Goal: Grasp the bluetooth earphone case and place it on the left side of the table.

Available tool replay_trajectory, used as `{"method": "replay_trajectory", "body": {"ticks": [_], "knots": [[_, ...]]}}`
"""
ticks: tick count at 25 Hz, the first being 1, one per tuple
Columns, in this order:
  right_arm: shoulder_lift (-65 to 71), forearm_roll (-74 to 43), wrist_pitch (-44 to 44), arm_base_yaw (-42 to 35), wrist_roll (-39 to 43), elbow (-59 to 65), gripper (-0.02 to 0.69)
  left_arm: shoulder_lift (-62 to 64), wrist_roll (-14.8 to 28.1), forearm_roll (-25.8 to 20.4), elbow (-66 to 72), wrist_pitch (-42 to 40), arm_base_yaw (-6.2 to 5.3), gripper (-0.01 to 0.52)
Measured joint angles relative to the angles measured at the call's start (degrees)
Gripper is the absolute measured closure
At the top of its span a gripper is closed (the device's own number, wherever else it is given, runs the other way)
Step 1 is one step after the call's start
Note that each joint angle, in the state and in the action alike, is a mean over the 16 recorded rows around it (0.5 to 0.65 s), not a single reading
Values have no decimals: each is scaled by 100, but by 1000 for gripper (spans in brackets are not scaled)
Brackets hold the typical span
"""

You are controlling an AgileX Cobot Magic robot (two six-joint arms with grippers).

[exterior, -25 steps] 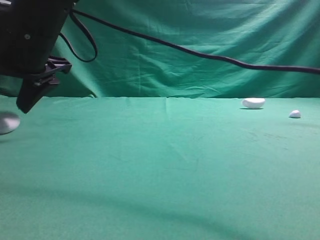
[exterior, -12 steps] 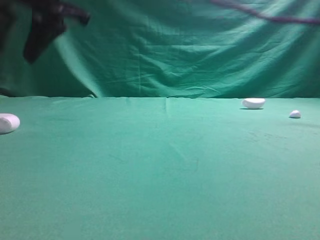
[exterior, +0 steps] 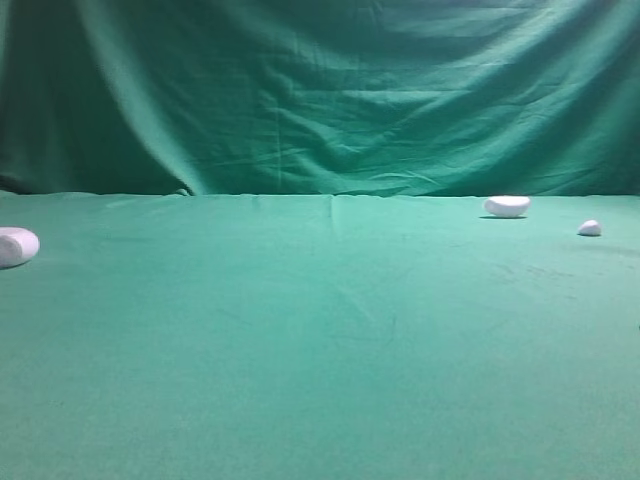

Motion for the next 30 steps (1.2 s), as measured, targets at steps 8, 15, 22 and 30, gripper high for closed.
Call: {"method": "replay_trajectory", "body": {"ticks": [8, 15, 22, 30], "knots": [[-1856, -321, 40, -28, 409, 1655, 665, 0, 0, 0, 0, 0, 0, 514], [-3313, -503, 61, -29, 543, 2816, 665, 0, 0, 0, 0, 0, 0, 514], [-4661, -570, -667, -337, 458, 4230, 665, 0, 0, 0, 0, 0, 0, 514], [-6526, -549, -2819, -1665, 402, 6853, 665, 0, 0, 0, 0, 0, 0, 514]]}}
